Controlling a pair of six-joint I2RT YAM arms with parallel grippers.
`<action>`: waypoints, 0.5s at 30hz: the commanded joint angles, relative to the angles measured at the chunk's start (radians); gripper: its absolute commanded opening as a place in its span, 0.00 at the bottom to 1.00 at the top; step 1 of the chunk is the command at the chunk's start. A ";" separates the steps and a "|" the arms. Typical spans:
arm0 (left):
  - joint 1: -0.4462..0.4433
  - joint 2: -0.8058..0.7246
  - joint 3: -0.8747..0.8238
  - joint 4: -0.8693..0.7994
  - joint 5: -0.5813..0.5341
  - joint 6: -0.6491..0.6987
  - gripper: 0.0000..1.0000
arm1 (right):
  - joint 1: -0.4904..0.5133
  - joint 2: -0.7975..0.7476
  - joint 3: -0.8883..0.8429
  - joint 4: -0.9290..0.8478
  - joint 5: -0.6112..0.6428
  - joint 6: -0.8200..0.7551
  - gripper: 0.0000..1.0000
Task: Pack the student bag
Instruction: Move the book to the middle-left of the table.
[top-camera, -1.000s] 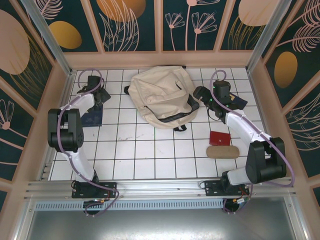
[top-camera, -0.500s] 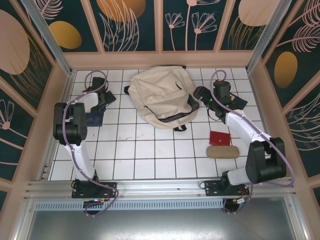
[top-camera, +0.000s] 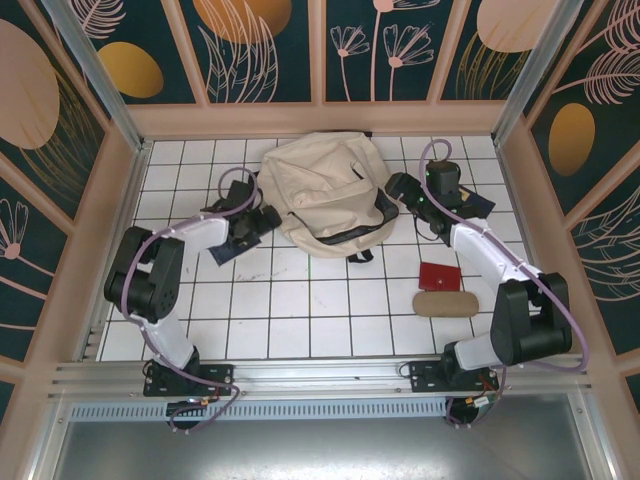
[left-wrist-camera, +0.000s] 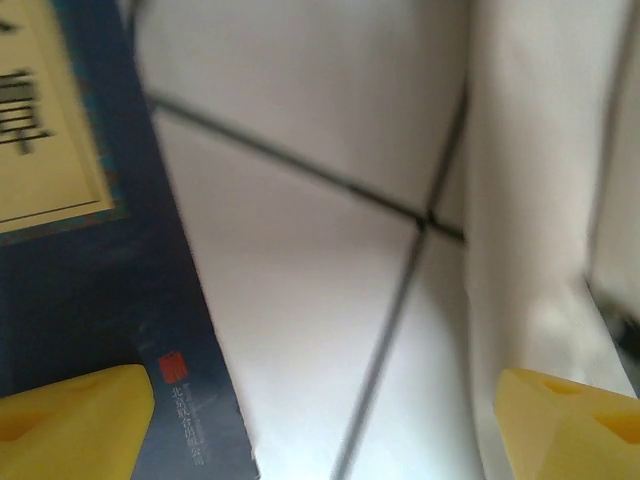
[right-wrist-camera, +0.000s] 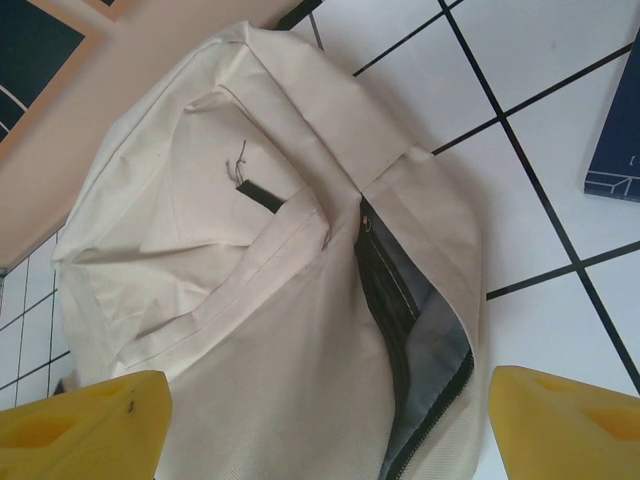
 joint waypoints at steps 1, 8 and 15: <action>-0.051 -0.078 -0.092 -0.006 0.062 -0.125 0.89 | 0.022 0.025 0.042 0.005 -0.017 0.013 0.83; -0.079 -0.204 -0.034 -0.061 0.050 -0.083 0.94 | 0.104 0.065 0.113 -0.012 -0.015 -0.014 0.80; 0.103 -0.267 -0.010 -0.135 0.029 0.046 0.95 | 0.313 0.198 0.232 -0.019 -0.056 -0.050 0.74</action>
